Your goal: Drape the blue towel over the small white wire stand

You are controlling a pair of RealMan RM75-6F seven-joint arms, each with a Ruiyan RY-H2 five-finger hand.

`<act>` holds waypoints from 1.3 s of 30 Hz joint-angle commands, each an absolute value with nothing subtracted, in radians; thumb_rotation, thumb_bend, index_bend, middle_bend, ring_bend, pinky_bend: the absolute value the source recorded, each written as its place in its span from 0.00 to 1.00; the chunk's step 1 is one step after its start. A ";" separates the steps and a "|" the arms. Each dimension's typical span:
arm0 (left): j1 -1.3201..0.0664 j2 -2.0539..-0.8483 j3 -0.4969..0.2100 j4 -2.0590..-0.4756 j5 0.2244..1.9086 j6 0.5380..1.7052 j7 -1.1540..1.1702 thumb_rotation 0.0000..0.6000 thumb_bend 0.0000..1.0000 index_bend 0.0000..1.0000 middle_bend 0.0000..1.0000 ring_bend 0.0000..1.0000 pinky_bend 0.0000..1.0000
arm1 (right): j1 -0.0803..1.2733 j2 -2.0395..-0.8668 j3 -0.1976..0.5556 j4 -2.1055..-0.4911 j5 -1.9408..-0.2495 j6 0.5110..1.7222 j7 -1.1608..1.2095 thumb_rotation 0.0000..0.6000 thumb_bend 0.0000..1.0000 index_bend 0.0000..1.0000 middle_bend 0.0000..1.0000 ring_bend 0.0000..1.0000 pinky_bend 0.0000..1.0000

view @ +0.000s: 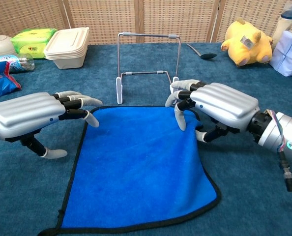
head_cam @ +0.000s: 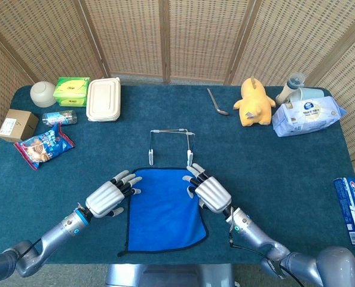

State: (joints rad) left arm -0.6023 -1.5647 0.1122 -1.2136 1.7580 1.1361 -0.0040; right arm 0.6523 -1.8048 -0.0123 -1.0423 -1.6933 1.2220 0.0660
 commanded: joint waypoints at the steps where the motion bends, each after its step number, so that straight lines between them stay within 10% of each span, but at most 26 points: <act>1: -0.601 -1.578 0.114 -1.205 1.754 1.131 -0.004 1.00 0.36 0.23 0.06 0.00 0.00 | 0.652 -1.806 -0.012 -1.042 -1.693 1.221 0.066 1.00 0.41 0.66 0.26 0.03 0.00; 39: -0.643 -1.704 0.084 -1.120 1.730 1.125 -0.032 1.00 0.36 0.24 0.07 0.00 0.00 | 0.638 -1.795 -0.005 -1.054 -1.681 1.226 0.059 1.00 0.41 0.66 0.26 0.03 0.01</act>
